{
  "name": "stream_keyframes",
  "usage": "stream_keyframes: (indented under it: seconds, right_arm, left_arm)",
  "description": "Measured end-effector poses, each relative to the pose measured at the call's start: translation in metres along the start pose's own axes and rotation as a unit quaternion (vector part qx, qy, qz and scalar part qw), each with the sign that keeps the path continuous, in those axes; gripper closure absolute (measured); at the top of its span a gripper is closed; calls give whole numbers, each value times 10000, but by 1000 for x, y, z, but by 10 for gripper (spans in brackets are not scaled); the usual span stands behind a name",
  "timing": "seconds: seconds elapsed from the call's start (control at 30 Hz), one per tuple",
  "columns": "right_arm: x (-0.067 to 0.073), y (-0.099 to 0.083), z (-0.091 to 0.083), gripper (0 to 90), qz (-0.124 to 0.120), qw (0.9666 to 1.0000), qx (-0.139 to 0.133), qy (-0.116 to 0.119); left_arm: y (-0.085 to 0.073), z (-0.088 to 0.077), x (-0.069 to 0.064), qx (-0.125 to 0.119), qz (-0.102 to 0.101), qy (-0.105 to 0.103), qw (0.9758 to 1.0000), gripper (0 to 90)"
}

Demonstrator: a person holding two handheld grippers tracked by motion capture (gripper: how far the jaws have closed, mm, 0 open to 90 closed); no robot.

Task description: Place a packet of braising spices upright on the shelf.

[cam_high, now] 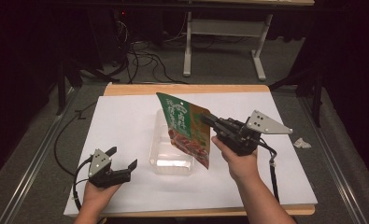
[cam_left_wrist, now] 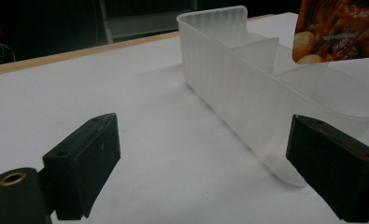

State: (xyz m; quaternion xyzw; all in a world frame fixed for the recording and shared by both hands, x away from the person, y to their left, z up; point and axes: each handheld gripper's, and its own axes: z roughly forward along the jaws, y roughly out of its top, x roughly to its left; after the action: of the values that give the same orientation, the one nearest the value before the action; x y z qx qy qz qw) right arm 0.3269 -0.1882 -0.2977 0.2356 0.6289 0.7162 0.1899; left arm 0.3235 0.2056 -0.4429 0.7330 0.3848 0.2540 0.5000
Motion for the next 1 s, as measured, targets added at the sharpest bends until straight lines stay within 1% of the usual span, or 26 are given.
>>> stream_keyframes:
  seconds: [0.07, 0.17, 0.4, 0.6, 0.83, 1.0]
  right_arm:
    - [2, -1, 4, 900, 10, 10000, -3, 48]
    - [5, -3, 9, 900, 25, 9999, 3, 110]
    - [9, -7, 21, 900, -50, 9998, 42, 189]
    - [8, -14, 32, 900, -21, 9997, 53, 232]
    - [5, -26, 45, 900, 17, 9997, 101, 210]
    - [5, -34, 51, 900, -36, 9997, 112, 204]
  left_arm:
    - [0, 0, 0, -18, -22, 3, 10000, 103]
    - [0, 0, 0, -6, -5, -8, 10000, 104]
    - [0, -1, 0, -46, -32, -10, 10000, 103]
    - [0, -1, 0, -44, -30, -6, 10000, 103]
    - [0, -1, 0, -51, -43, -15, 10000, 103]
    - [0, -1, 0, -50, -34, -13, 10000, 103]
